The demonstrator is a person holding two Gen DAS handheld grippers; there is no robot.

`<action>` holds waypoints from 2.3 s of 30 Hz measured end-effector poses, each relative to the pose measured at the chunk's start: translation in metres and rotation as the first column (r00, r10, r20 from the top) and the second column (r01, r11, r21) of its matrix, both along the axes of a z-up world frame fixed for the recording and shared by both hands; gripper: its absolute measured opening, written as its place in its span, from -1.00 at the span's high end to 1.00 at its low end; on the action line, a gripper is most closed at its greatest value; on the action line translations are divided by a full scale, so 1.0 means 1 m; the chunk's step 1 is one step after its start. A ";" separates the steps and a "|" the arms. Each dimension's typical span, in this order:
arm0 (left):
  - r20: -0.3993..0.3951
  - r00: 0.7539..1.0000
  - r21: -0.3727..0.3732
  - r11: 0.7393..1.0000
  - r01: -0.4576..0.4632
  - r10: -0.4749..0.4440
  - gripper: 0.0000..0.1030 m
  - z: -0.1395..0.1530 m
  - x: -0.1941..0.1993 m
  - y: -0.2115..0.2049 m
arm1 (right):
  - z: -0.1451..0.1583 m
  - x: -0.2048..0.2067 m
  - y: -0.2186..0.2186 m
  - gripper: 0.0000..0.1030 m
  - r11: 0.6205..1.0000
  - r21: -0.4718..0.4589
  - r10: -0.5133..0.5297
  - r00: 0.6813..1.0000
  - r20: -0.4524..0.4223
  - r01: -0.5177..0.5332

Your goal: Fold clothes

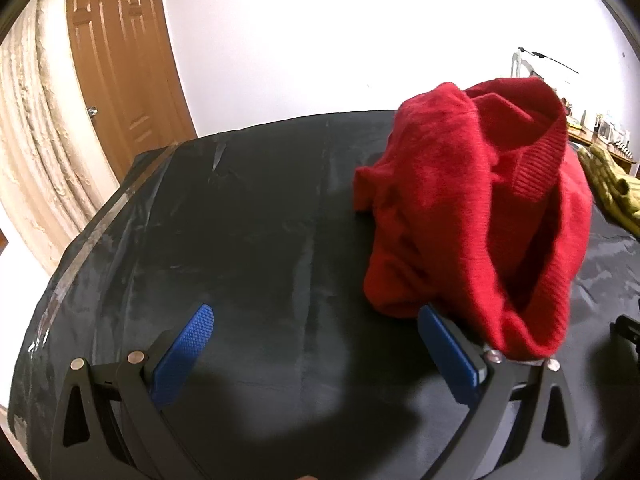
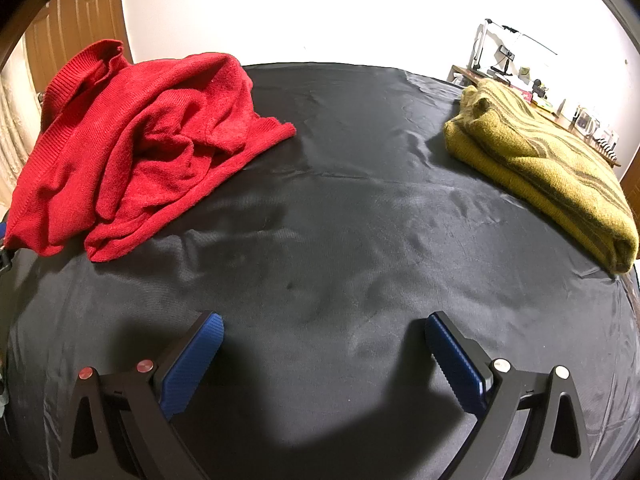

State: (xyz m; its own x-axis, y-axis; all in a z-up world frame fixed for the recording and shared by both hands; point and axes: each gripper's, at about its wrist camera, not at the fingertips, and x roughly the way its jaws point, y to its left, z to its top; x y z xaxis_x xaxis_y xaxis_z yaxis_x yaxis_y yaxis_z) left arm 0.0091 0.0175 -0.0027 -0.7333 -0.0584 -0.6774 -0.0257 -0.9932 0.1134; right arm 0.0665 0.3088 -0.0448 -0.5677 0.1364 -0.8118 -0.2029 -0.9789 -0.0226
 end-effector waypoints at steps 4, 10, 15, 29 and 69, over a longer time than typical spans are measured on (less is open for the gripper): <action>-0.006 1.000 -0.010 1.000 0.005 -0.005 -0.99 0.000 0.002 0.003 | 0.000 0.001 0.000 -0.99 1.000 0.000 -0.001 1.000 0.000 0.001; -0.011 1.000 -0.012 1.000 0.012 -0.012 -0.99 0.000 0.004 0.002 | 0.000 0.000 0.000 -0.99 1.000 0.000 -0.002 1.000 0.000 0.002; -0.015 1.000 -0.020 1.000 0.011 -0.011 -0.99 0.001 0.003 0.005 | 0.000 0.000 -0.001 -0.99 1.000 0.000 -0.002 1.000 0.000 0.002; -0.043 0.999 -0.060 0.998 0.006 -0.009 -0.99 0.007 0.009 0.015 | 0.000 0.000 -0.001 -0.99 1.000 0.000 -0.003 1.000 0.001 0.003; 0.153 0.976 0.438 0.896 0.075 -0.156 -0.99 0.040 -0.100 -0.004 | -0.001 -0.001 -0.002 -0.99 1.000 0.000 -0.004 1.000 0.001 0.004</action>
